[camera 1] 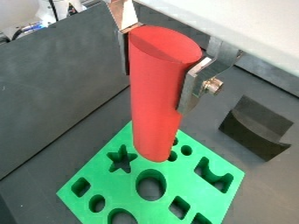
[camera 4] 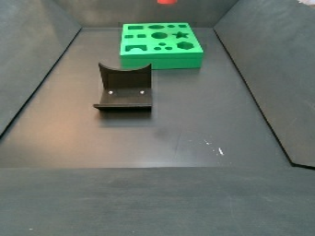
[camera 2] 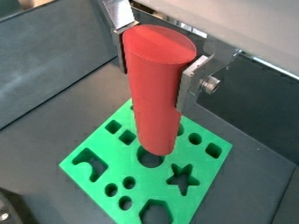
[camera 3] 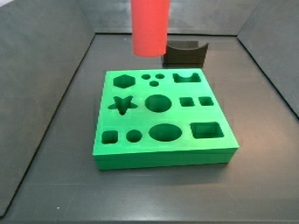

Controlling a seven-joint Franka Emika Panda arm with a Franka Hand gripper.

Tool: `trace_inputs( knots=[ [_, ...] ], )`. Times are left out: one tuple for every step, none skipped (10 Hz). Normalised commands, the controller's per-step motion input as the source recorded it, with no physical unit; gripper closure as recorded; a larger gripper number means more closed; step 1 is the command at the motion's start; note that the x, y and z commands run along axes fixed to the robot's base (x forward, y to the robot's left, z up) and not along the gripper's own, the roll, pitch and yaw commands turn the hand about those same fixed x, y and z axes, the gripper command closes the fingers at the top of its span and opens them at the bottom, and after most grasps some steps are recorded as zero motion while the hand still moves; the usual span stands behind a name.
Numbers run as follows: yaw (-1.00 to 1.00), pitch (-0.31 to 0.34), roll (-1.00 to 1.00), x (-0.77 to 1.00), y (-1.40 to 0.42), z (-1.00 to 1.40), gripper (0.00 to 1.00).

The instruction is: Insert the oval object.

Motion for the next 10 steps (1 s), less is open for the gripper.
trace_inputs(
  knots=[
    [0.0,-0.126,0.13,0.27,-0.89,-0.9,1.0],
    [0.0,-0.14,0.14,0.26,-0.92,-0.85,1.0],
    [0.0,-0.167,0.18,0.21,-0.95,-0.74,1.0],
    [0.0,-0.184,0.21,0.25,-0.95,-0.63,1.0],
    [0.0,-0.144,0.24,0.25,-0.93,-0.6,1.0],
    [0.0,-0.116,0.29,0.19,-0.9,-0.54,1.0],
    [0.0,0.0,0.41,0.1,-0.84,-0.16,1.0],
    [0.0,0.091,0.47,0.07,-0.71,0.07,1.0],
    [-0.01,0.113,0.44,0.06,-0.6,0.17,1.0],
    [0.0,0.06,0.42,0.0,-0.53,0.02,1.0]
  ],
)
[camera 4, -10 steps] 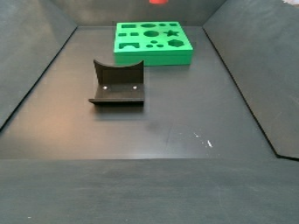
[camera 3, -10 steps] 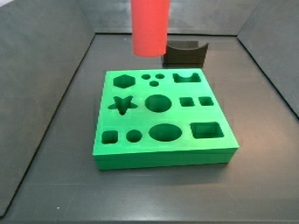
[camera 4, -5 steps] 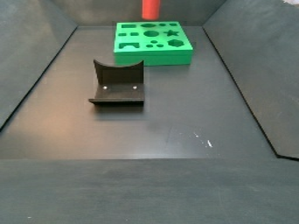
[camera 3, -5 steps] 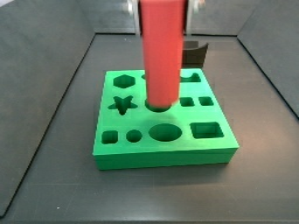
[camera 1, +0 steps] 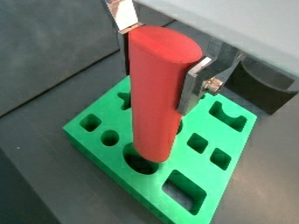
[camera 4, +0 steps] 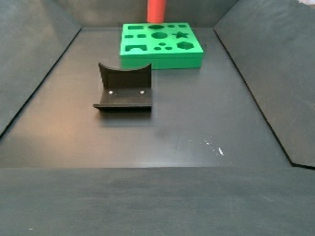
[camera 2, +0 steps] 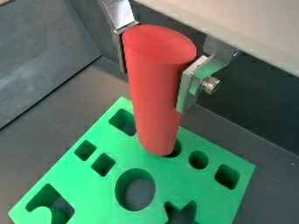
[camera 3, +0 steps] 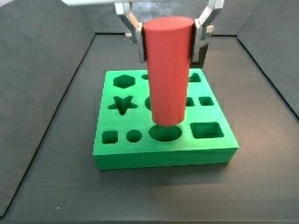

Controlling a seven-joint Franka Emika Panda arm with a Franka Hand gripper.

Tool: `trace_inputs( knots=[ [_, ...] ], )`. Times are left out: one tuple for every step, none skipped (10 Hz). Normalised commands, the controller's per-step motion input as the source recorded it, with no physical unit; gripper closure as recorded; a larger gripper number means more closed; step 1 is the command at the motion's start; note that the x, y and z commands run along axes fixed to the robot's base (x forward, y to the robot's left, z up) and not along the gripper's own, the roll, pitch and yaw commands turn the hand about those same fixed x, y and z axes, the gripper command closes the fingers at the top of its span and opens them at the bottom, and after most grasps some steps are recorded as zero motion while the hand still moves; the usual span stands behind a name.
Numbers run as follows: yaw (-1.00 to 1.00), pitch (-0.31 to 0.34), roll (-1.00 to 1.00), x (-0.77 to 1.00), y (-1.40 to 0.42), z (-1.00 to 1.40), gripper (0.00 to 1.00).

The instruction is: Insert the oval object.

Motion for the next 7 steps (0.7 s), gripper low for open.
trace_inputs(
  knots=[
    [0.0,0.024,0.42,0.0,-0.5,-0.06,1.0],
    [0.0,0.036,0.33,0.04,-0.45,-0.25,1.0],
    [0.0,0.009,0.17,0.06,-0.41,-0.3,1.0],
    [0.0,0.0,0.1,0.06,-0.32,-0.22,1.0],
    [0.0,0.007,0.09,0.09,-0.02,-0.23,1.0],
    [0.0,0.0,0.08,0.01,0.02,-0.25,1.0],
    [0.0,0.0,0.06,0.0,0.1,-0.21,1.0]
  ],
)
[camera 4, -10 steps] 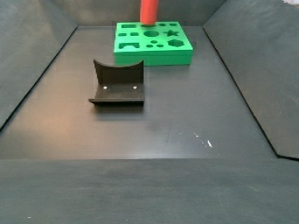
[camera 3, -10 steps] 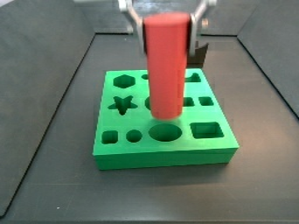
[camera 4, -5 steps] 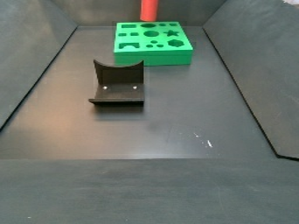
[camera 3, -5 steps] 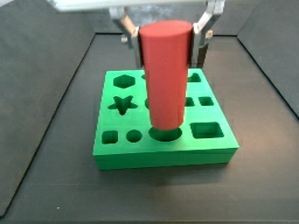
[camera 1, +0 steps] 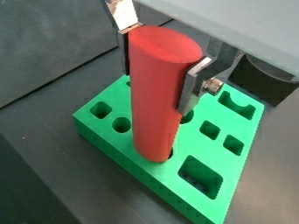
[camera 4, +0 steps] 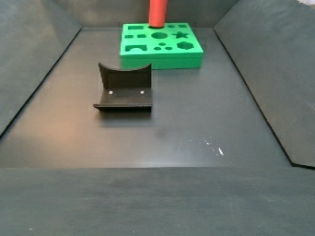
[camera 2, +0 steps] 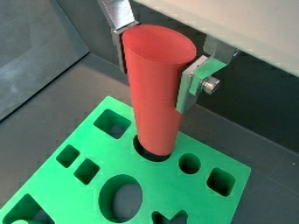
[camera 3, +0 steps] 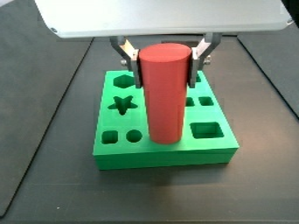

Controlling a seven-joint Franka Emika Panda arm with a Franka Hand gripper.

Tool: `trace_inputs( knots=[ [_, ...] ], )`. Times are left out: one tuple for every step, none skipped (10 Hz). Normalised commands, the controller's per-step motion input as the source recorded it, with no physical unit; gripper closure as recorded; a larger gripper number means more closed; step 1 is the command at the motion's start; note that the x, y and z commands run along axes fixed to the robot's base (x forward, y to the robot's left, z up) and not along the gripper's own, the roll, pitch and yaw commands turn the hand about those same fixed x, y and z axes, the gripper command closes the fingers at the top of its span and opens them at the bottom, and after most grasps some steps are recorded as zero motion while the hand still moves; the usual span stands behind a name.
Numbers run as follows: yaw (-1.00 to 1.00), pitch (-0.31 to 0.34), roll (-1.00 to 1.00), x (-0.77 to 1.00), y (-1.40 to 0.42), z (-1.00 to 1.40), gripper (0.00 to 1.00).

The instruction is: Insert the oval object.

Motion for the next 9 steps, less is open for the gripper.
trace_inputs(
  knots=[
    [0.0,0.0,0.02,0.0,0.13,-0.15,1.0],
    [0.0,0.0,0.0,0.0,0.09,-0.14,1.0],
    [0.0,0.017,0.0,0.19,0.1,-0.19,1.0],
    [0.0,0.033,0.02,0.23,0.12,-0.19,1.0],
    [0.0,0.039,0.0,0.19,0.12,-0.15,1.0],
    [0.0,0.03,0.02,0.2,0.01,-0.18,1.0],
    [0.0,0.0,0.0,0.14,0.0,-0.29,1.0],
    [-0.01,0.0,0.01,0.02,0.0,-0.27,1.0],
    [-0.07,0.0,0.0,-0.08,0.0,-0.19,1.0]
  ],
)
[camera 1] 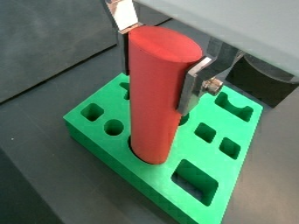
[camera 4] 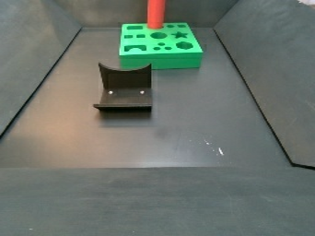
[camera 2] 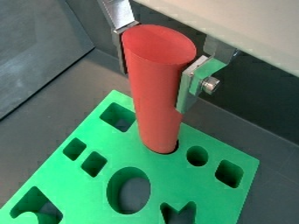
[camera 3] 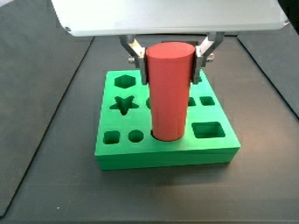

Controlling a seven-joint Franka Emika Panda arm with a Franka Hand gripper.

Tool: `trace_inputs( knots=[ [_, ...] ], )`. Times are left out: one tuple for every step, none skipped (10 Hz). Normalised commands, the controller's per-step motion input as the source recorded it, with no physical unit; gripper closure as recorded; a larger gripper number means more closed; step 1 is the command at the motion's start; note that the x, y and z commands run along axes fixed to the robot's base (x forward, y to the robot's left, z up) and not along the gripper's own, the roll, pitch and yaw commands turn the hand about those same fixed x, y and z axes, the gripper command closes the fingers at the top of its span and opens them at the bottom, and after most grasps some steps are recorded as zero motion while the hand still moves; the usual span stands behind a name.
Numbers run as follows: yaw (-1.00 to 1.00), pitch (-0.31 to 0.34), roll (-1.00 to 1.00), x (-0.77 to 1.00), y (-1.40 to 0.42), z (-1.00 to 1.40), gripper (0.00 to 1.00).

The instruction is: Insert the oval object.

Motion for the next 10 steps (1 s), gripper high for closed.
trace_inputs(
  knots=[
    [0.0,-0.01,0.0,-0.2,0.01,-0.14,1.0],
    [0.0,-0.011,-0.01,-0.19,0.01,-0.13,1.0],
    [0.0,0.0,0.0,-0.1,0.0,-0.15,1.0],
    [0.0,0.0,0.0,0.0,0.0,-0.2,1.0],
    [0.0,0.0,-0.06,0.06,0.0,-0.37,1.0],
    [-0.02,0.0,-0.06,0.1,0.0,-0.35,1.0],
    [-0.05,0.014,-0.03,0.1,0.0,-0.21,1.0],
    [-0.08,0.063,-0.01,0.22,0.0,-0.18,1.0],
    [-0.05,0.076,-0.06,0.29,0.0,-0.19,1.0],
    [-0.08,0.091,-0.08,0.34,0.0,-0.24,1.0]
  ],
)
